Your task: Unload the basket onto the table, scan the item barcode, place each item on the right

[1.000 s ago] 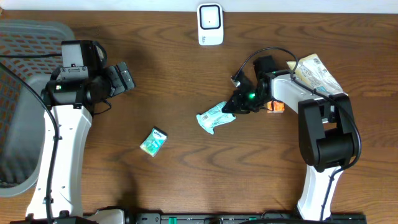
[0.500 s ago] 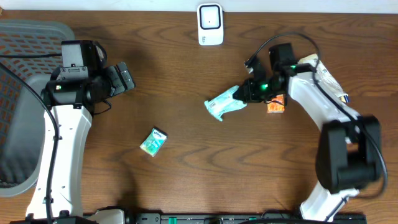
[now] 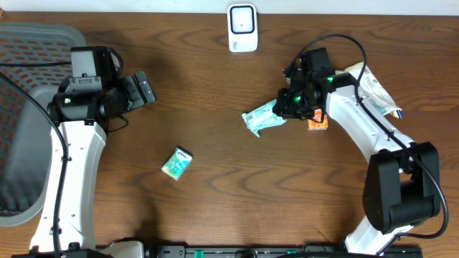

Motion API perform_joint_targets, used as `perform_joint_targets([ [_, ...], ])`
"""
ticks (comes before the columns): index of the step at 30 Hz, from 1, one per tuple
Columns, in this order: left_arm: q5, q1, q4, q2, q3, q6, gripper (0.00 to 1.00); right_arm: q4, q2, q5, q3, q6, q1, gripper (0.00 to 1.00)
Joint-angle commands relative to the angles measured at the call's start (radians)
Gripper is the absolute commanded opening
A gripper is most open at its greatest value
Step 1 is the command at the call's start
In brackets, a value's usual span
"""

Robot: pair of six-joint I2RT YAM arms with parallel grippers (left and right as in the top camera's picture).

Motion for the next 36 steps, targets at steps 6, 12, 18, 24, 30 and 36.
perform_joint_targets([
  [6, 0.072, 0.003, -0.047, 0.002, 0.006, -0.010, 0.98, 0.090, 0.052, 0.007, -0.050, 0.108, 0.040, 0.01],
  [12, 0.072, -0.004, -0.069, 0.002, -0.003, -0.066, 0.27, 0.185, 0.072, -0.028, -0.127, 0.127, 0.058, 0.01],
  [18, 0.103, -0.101, 0.051, 0.003, -0.144, -0.202, 0.08, 0.254, 0.073, -0.026, -0.200, 0.160, 0.081, 0.01],
  [24, 0.312, -0.228, 0.271, 0.073, -0.271, -0.266, 0.08, 0.301, 0.076, -0.027, -0.246, 0.181, 0.082, 0.01],
  [30, 0.364, -0.319, 0.421, 0.211, -0.271, -0.339, 0.07, 0.322, 0.077, -0.026, -0.246, 0.185, 0.095, 0.01],
  [36, 0.365, -0.374, 0.492, 0.313, -0.271, -0.412, 0.07, 0.327, 0.077, -0.007, -0.246, 0.185, 0.113, 0.01],
])
